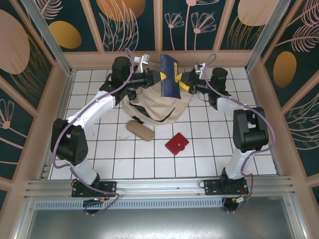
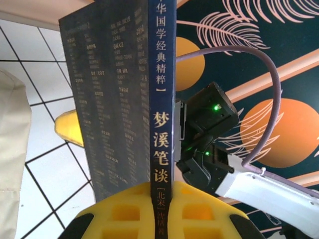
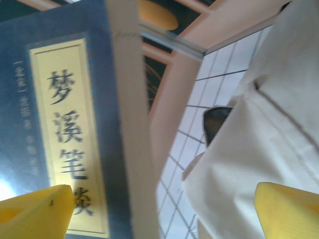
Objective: Pack books, pencil case, and school supplies into a backpack
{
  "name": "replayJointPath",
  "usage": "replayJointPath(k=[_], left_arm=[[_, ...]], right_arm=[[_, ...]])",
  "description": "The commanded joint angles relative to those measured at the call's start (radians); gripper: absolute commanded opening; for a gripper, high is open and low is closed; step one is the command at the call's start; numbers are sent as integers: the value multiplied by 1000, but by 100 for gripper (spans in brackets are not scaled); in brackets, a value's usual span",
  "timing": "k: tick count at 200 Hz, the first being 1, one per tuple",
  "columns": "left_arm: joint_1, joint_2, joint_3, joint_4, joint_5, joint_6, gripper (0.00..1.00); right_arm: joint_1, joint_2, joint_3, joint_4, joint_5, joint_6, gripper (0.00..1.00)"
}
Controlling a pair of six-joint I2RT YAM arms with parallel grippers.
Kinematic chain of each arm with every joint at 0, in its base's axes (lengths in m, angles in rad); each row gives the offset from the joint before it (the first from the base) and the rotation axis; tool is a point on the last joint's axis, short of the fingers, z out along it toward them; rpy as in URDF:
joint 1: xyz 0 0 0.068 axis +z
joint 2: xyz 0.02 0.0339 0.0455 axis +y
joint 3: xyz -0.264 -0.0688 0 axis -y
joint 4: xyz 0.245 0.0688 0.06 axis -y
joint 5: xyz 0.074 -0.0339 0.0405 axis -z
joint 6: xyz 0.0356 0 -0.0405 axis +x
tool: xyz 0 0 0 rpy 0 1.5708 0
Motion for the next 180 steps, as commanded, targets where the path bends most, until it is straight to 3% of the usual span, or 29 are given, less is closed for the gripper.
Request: replayJointPath(k=[1,34,61,75,120,134,143,153,180], left_arm=[[4,-9,20,85,41,-24,0],[13,23,11,79,40,-24,0],[25,27,-1,75,32,-21,0],[32,24,-13,75,29,-20,0],[43,9,-42,74,11,-20,0],[43,3,-56,82,-3,-34,14],[43,-11,-78,108,-27,-63,30],[43,-45,-131,191,-43,-121,40],[41,-109,-283,402,-119,-270,54]], right_arm=[[26,-9,28,240,-98,131,94],[27,-15,14,390,-120,267,91],[25,-30,-4,398,-117,286,81],[24,-43,-19,400,-107,296,70],[23,-90,-36,312,-25,299,21],[26,-106,-45,295,17,308,13],[29,-119,-54,291,56,323,12],[41,-131,-59,275,105,328,12],[91,-138,-41,222,233,337,13]])
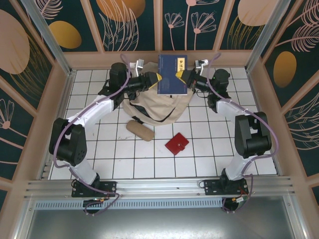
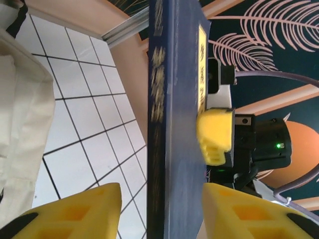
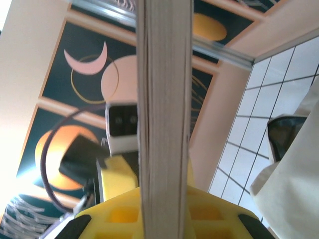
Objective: Pack books, pencil case, and school supplies into a backpack
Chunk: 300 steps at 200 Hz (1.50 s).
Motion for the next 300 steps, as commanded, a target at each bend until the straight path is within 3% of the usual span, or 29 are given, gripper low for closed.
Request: replayJointPath(k=[1,37,109,154,192,207,223,236,264,300], left_arm=[[0,-80,-104,238,-73,-145,54],[-23,-139,-311,487,-224,-336,63],[-65,-147,-414,644,-444,-446,56],[-73,-132,-439,704,-485,-483,36],[-76,-170,-481,676,-547,-452,7],[-75,-183,-480,639,-563,-426,0],[-66,-214,-475,560,-581,-370,0],[-43,-257,-477,477,-593,-320,0],[32,-378,-447,167,-650,-174,0],[81,-490,-338,-272,-840,35,0]], right_arm=[[49,-46,14,-15,146,20,13],[113,-14,49,6,281,80,12],[219,16,58,-21,459,109,10],[242,30,48,-11,492,127,10],[242,32,49,-77,506,63,11],[241,33,68,-165,497,-7,21],[238,22,80,-307,512,-138,59],[239,9,96,-462,546,-294,77],[249,-2,122,-738,599,-637,82],[378,33,192,-1006,824,-1016,82]])
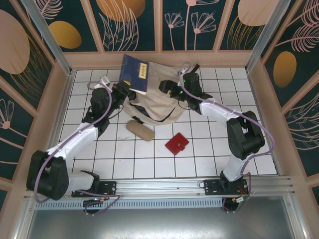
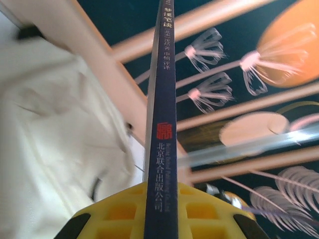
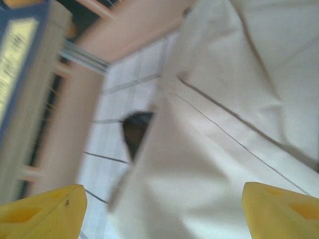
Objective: Pack books, pencil case, and school supplies into a backpack
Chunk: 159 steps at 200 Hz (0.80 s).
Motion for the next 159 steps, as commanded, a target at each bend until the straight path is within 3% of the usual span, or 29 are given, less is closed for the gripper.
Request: replayJointPath(k=[1,50,73,96,105,128,159], left_arm=[[22,-69,94,-332,-159,193,0],[59,-161,143,-633,-350,268,0],[67,-173,187,-730,-364,259,0],[69,-186,196,-788,-364,259,0],[70,-189,199,-803,-347,264,0],[72,-181,191,-820,-276,268,0],[73,-203,109,-723,-121,303,0]], right_arm=[[100,7,75,-255,167,-365,82],[244,151,187,-298,172,-558,82],[264,262,297,-355,291,-555,81],[264,328,367,-394,398,-542,73],[264,333,376,-386,444,-535,63],[258,307,401,-342,548,-507,19],[233,234,447,-293,606,-455,6]])
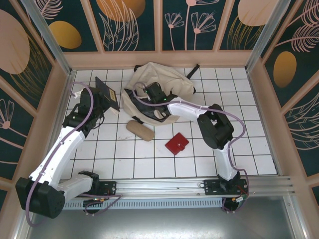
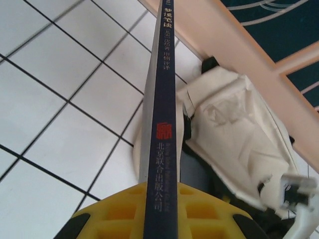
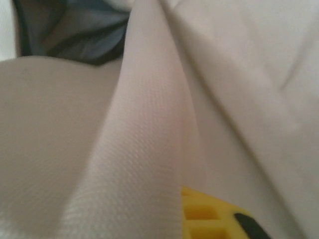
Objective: Pack books, pencil case, and school supplies into a backpack
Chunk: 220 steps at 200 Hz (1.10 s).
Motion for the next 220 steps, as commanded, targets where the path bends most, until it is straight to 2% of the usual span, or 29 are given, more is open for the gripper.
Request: replayJointPath(k=[1,11,79,112,134,148,220], left_arm=[[7,-39,-47,86,144,50,0],[6,-46,-71,128,210,57,0],[6,-60,-171,233,447,40,0],[6,-37,-219,406,599,-19,0],[5,7,-225,451,633,-37,0],[-1,46,-241,537,683,-66,0],[-107,362,-104,783,650,-164,0]], right_arm=[[-29,-102,68,60,119,39,6],[-33,-121,86,66,139,49,6],[-56,-113,255,2,189,88,6],[-59,-103,298,-18,139,98,6],[-61,-104,313,-28,119,111,6],[-67,-108,310,-29,103,117,6],[-90,-142,288,-37,19,159,6]])
